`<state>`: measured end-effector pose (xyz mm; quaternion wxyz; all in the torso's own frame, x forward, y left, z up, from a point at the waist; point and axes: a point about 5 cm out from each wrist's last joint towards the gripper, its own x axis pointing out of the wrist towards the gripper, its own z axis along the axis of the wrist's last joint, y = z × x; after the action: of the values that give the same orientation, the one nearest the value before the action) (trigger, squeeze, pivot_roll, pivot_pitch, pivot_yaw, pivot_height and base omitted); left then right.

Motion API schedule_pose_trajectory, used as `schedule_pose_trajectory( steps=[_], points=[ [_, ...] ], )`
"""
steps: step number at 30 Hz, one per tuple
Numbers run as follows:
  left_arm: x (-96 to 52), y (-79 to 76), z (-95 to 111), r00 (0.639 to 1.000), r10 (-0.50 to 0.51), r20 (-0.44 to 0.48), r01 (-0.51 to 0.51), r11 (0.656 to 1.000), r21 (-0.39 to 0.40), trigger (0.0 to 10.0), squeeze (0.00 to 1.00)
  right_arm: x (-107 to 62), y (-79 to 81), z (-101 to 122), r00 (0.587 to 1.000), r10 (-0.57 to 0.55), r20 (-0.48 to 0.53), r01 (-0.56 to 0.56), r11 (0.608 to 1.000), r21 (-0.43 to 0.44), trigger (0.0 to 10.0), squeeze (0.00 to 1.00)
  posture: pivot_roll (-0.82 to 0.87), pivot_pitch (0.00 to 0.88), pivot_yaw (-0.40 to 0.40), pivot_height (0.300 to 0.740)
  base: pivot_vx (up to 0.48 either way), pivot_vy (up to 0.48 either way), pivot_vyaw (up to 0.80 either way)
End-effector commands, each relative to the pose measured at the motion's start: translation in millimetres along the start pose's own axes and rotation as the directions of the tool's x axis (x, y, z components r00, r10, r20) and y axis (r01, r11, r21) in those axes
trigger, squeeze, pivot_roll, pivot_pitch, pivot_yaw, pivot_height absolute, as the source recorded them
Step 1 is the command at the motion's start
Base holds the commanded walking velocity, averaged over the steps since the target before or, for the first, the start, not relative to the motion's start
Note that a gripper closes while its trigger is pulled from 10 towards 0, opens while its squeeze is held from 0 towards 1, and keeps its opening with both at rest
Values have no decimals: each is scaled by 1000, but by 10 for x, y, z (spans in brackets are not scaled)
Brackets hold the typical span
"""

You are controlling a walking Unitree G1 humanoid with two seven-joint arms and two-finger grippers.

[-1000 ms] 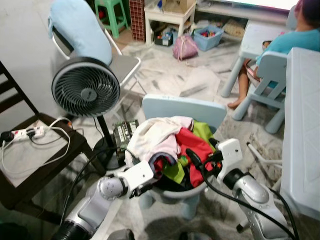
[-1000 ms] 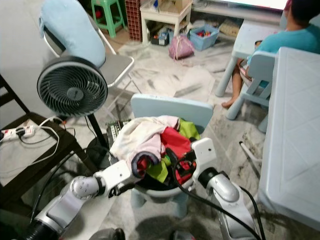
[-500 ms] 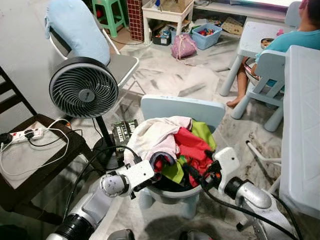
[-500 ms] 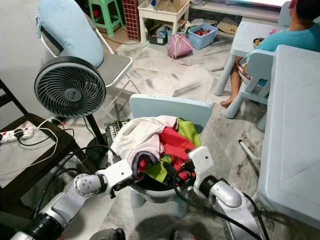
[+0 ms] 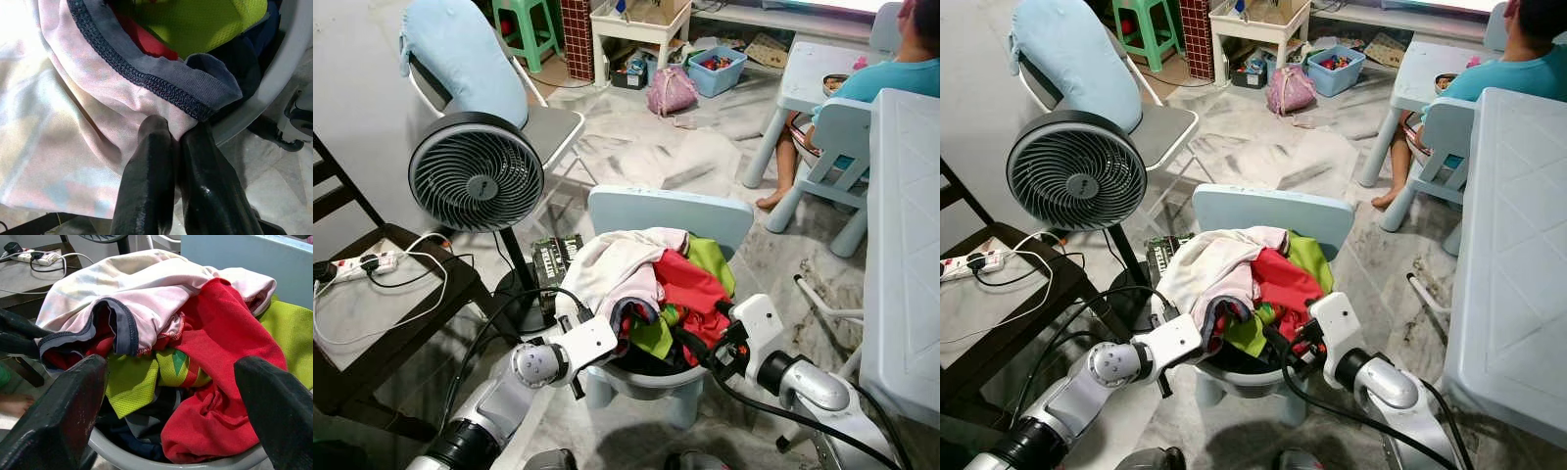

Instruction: Hang hanger

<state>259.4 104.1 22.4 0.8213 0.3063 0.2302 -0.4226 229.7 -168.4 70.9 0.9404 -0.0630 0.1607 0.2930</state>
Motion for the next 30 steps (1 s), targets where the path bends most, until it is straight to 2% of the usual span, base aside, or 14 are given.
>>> schedule_pose_trajectory(
  steps=[1,9,10,12,14,17,19,23,24,28,30],
  points=[
    [-5,24,-31,1000,7,-5,-7,1000,-11,0,0,-9,22,-10,1000,11,-13,-12,1000,-6,10000,0,-86,101,58,740,0,0,0],
    [-10,54,10,998,52,41,-51,999,-15,0,0,-3,1,-3,1000,-6,-9,6,1000,1,10000,0,-88,101,56,740,0,0,0],
    [-35,110,73,990,102,102,-97,994,-51,0,0,11,-11,14,1000,-27,5,26,999,32,10000,0,-82,100,55,740,0,0,0],
    [-68,180,151,974,153,165,-136,984,-113,0,0,26,-26,36,999,-46,20,45,998,54,10000,0,-77,98,53,740,0,0,0],
    [-107,247,222,956,198,215,-177,978,-113,0,0,40,-34,54,998,-61,33,59,996,67,10000,0,-72,96,51,740,0,0,0],
    [-165,343,312,915,286,284,-261,958,-122,0,0,53,-39,65,996,-80,48,75,993,92,10000,0,-67,90,49,740,0,0,0],
    [-231,442,372,862,386,330,-339,921,-192,0,0,57,-36,61,995,-87,54,81,992,98,10000,0,-61,80,48,740,0,0,0],
    [-409,595,514,740,524,422,-474,851,-225,0,0,70,-31,56,991,-118,66,110,987,119,10000,0,-52,72,49,740,0,0,0],
    [-420,598,524,733,528,428,-477,848,-229,0,0,72,-31,55,990,-121,66,112,986,121,10000,0,-52,72,49,740,0,0,0],
    [-523,658,669,658,579,481,-505,814,-288,0,0,136,-39,91,983,-162,92,149,981,127,10000,0,-41,74,49,740,0,0,0],
    [-547,658,730,641,575,508,-499,816,-293,0,0,154,-38,131,978,-175,117,160,979,129,10000,0,-34,73,51,740,0,0,0]
  ],
)
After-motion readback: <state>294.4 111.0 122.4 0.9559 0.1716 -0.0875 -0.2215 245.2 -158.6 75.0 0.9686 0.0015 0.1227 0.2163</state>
